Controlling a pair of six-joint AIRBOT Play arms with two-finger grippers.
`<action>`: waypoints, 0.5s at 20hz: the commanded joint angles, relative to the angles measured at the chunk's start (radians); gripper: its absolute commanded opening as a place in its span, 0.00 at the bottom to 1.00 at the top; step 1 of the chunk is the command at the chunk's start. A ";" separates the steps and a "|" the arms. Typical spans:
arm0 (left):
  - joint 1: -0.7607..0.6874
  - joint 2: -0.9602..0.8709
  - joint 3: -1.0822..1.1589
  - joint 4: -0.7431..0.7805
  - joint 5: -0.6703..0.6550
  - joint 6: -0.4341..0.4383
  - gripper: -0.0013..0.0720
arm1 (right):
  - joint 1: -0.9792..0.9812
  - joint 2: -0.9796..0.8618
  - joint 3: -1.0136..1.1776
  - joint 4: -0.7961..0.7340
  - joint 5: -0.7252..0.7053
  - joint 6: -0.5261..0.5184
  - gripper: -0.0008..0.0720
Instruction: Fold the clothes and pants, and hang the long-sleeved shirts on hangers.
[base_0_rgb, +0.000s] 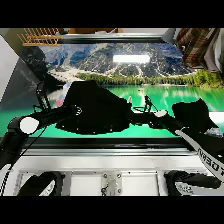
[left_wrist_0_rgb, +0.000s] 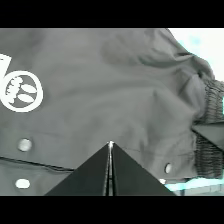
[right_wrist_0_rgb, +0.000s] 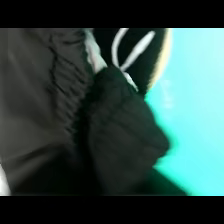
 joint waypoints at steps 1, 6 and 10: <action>-0.001 -0.001 0.000 -0.023 0.000 -0.005 0.04 | 0.032 -0.029 0.032 0.010 -0.011 -0.051 0.05; -0.001 -0.001 0.000 -0.023 -0.001 -0.006 0.04 | -0.049 0.074 0.118 -0.110 -0.011 -0.055 0.05; -0.001 -0.001 0.000 -0.023 -0.001 -0.006 0.04 | -0.349 0.256 0.278 -0.563 0.095 0.292 0.05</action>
